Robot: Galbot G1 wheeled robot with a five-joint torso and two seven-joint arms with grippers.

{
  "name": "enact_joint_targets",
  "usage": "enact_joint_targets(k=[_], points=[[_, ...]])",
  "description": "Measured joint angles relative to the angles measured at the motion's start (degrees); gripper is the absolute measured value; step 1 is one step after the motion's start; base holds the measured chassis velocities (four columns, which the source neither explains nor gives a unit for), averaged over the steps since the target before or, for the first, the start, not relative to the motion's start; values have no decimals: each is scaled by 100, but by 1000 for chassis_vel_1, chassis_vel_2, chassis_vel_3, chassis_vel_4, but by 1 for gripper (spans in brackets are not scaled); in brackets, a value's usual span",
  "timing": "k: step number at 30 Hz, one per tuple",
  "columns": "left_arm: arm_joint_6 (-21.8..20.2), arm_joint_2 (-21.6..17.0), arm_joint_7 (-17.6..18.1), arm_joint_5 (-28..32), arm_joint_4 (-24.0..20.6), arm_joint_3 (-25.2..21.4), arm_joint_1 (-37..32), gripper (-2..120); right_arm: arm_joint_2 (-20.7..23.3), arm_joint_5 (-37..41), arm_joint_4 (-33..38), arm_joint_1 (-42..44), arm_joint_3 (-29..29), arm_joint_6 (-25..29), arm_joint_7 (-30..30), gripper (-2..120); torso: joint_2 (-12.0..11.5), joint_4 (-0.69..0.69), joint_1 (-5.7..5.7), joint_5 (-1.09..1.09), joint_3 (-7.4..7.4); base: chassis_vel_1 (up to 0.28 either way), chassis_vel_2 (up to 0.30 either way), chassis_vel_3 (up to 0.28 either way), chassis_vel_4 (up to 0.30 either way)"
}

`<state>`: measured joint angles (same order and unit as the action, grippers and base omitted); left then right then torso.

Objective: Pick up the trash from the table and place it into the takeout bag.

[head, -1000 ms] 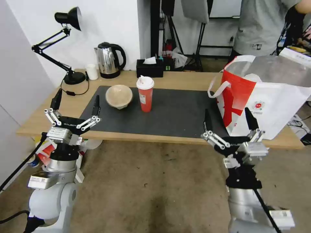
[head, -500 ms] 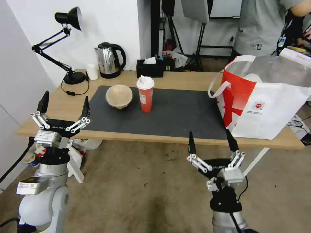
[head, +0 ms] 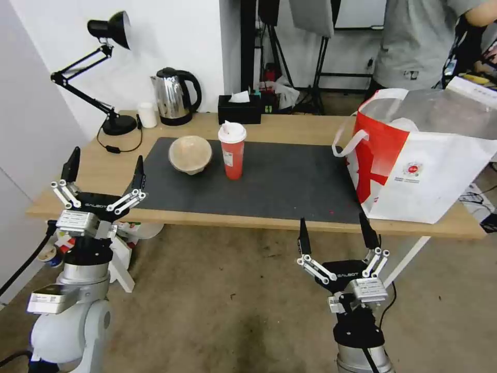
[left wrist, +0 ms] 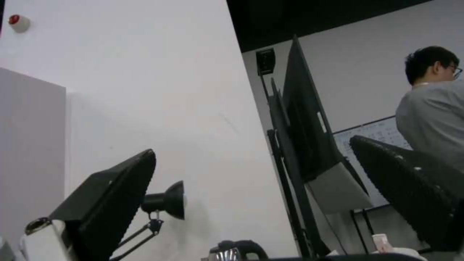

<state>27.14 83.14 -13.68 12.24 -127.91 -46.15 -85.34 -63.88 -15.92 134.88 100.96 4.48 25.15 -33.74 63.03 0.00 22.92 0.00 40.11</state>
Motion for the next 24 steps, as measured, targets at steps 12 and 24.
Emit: enact_joint_targets(k=[12, 24], points=[[94, 31, 9, 111, -8, -15, -219, 100, 10, 20, 14, -14, -4, -20, 12, 100, 0, 0, 0, 0, 0, 0, 0, 0, 0], [144, -13, 26, 249, -160, -129, -506, 100, 189, 372, 121, -383, -20, -488, 294, 100, -1, 0, 0, 0, 0, 0, 0, 0, 0]])
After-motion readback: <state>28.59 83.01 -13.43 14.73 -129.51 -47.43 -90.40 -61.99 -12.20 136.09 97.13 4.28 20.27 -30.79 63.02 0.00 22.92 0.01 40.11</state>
